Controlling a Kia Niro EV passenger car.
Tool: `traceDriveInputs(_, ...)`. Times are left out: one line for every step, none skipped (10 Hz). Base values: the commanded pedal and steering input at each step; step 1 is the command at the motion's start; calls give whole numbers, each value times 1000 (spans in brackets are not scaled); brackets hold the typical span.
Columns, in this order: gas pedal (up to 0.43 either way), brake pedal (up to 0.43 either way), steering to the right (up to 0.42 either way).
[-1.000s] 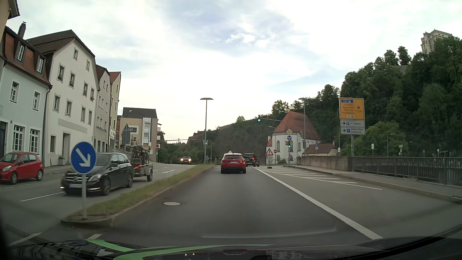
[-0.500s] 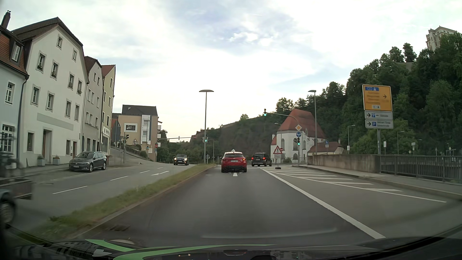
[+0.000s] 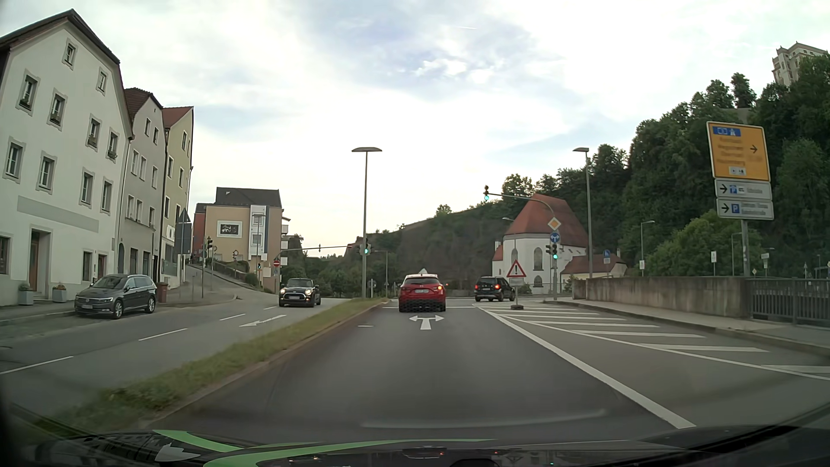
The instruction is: Follow the waypoints while adhering to traffic rules and regulations
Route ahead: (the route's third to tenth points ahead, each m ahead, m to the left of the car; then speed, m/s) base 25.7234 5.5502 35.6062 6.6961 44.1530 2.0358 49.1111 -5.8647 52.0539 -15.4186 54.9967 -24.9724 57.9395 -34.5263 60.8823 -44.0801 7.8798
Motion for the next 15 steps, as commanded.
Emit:
traceDriveInputs(87,0,-10)
traceDriveInputs(87,0,-10)
traceDriveInputs(87,0,-10)
traceDriveInputs(87,0,-10)
traceDriveInputs(87,0,-10)
traceDriveInputs(79,0,-10)
traceDriveInputs(79,0,-9)
traceDriveInputs(67,0,-10)
traceDriveInputs(28,0,-10)
traceDriveInputs(0,0,-10)
traceDriveInputs(0,0,-9)
traceDriveInputs(0,0,-9)
traceDriveInputs(0,0,-9)
traceDriveInputs(0,0,-9)
traceDriveInputs(0,0,-9)
